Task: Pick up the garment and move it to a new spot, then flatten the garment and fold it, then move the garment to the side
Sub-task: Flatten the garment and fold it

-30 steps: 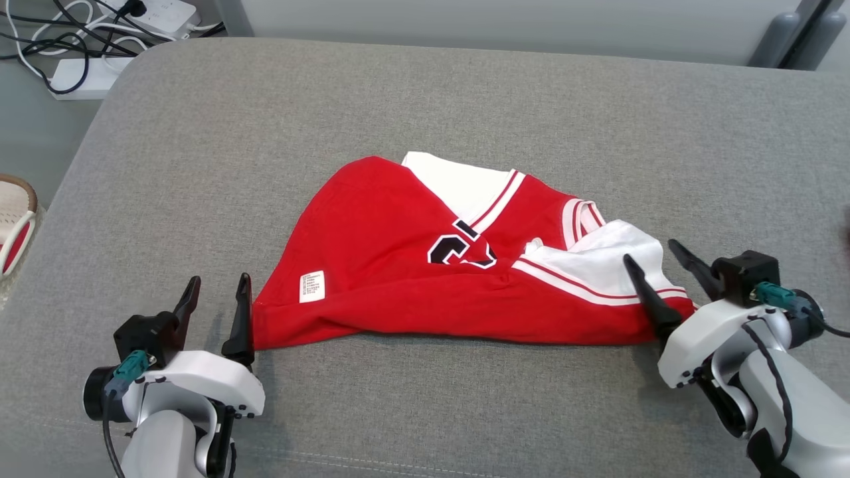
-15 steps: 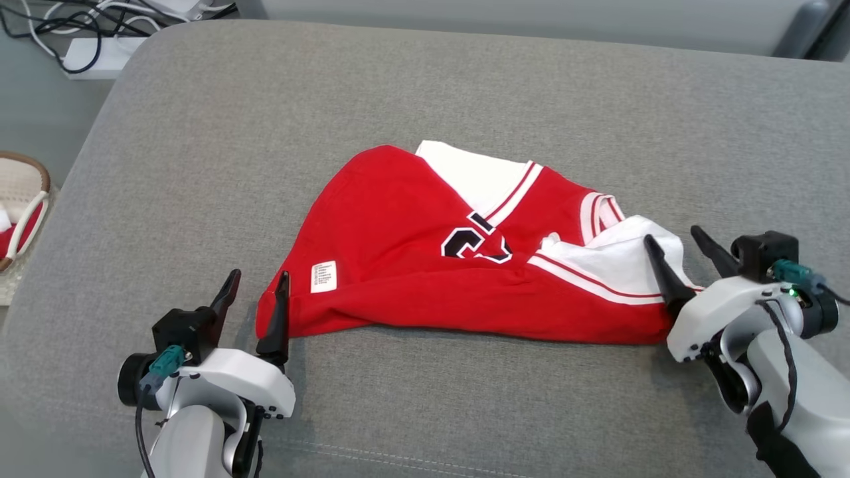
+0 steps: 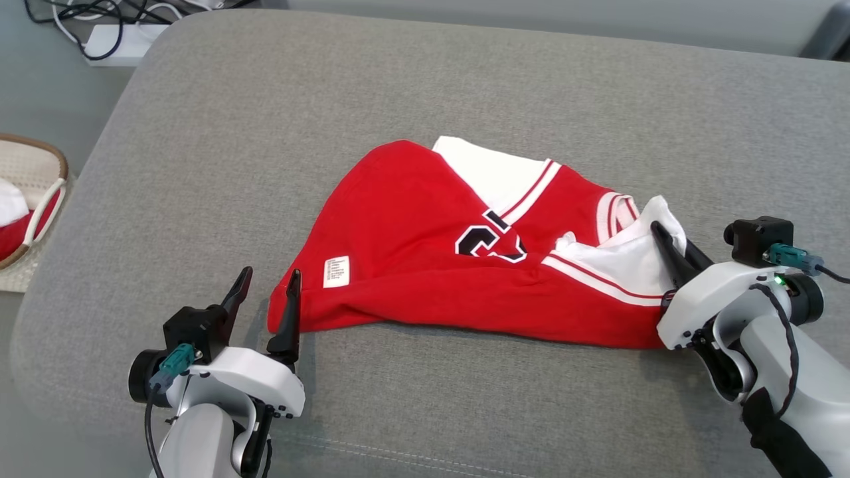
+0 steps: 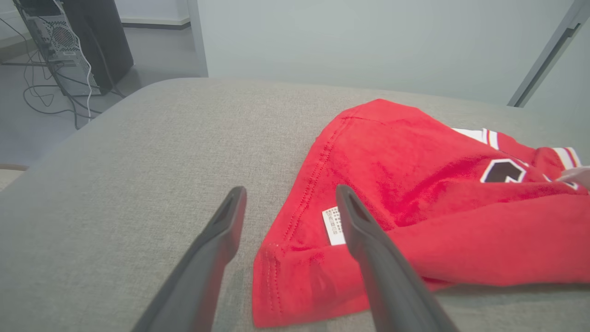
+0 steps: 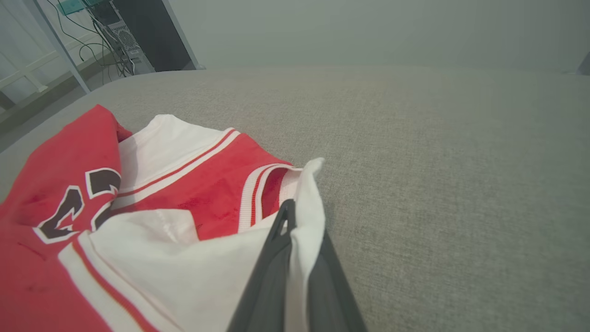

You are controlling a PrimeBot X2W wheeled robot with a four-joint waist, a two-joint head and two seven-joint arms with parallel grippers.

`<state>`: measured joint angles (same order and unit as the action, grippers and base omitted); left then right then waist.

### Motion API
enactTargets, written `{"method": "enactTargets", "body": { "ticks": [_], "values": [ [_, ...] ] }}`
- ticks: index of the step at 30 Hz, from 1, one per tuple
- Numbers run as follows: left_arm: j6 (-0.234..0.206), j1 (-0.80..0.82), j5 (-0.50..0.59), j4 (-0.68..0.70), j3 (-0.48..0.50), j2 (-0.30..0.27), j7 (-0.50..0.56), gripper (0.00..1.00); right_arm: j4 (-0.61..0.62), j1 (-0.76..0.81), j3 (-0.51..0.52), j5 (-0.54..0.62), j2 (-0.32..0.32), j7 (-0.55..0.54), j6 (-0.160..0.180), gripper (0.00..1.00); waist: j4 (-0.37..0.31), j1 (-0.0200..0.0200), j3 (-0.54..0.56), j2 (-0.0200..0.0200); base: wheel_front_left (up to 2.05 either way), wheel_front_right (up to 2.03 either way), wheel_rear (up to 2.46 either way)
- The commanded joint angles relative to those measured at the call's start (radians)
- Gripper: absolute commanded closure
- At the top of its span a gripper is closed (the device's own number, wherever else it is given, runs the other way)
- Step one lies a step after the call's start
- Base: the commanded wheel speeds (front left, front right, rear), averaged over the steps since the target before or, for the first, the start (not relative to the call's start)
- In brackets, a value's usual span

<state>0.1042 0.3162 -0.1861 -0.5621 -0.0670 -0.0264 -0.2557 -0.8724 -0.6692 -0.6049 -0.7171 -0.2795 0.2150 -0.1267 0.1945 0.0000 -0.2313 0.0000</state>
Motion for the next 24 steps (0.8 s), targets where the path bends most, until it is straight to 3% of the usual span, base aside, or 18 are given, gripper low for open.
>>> {"method": "enactTargets", "body": {
  "ticks": [1, 5, 14, 16, 17, 18, 24],
  "values": [
    [-0.004, 0.024, -0.005, 0.021, 0.026, -0.024, -0.006, 0.0, 0.046, -0.005, -0.031, 0.003, -0.029, 0.033, -0.004, 1.0, -0.021, 0.0, 0.013, 0.0, 0.0, 0.0, 0.0],
    [-0.004, 0.018, -0.008, 0.013, 0.021, -0.024, -0.006, 0.0, 0.095, 0.005, -0.046, 0.013, -0.056, 0.044, -0.004, 1.0, -0.049, 0.0, 0.028, 0.0, 0.0, 0.0, 0.0],
    [-0.01, 0.002, -0.019, -0.004, 0.01, -0.024, -0.006, 0.0, 0.37, 0.145, -0.076, 0.004, -0.156, 0.046, -0.004, 1.0, -0.134, 0.0, 0.073, 0.0, 0.0, 0.0, 0.0],
    [-0.01, -0.004, -0.022, -0.009, 0.008, -0.024, -0.006, 0.0, 0.363, 0.18, -0.102, -0.029, -0.177, 0.046, -0.004, 0.82, -0.147, 0.0, 0.078, 0.0, 0.0, 0.0, 0.0],
    [-0.01, -0.006, -0.023, -0.012, 0.006, -0.024, -0.006, 0.0, 0.344, 0.196, -0.119, -0.057, -0.182, 0.036, -0.004, 0.48, -0.152, 0.0, 0.078, 0.0, 0.0, 0.0, 0.0],
    [-0.01, -0.006, -0.024, -0.015, 0.004, -0.024, -0.006, 0.0, 0.33, 0.202, -0.145, -0.067, -0.191, 0.021, -0.004, 0.0, -0.154, 0.0, 0.078, 0.0, 0.0, 0.0, 0.0],
    [-0.011, -0.002, -0.029, -0.019, -0.007, -0.024, -0.006, 0.0, 0.256, 0.199, -0.177, -0.15, -0.197, 0.026, -0.004, 0.0, -0.159, 0.0, 0.066, 0.0, 0.0, 0.0, 0.0]
  ]
}}
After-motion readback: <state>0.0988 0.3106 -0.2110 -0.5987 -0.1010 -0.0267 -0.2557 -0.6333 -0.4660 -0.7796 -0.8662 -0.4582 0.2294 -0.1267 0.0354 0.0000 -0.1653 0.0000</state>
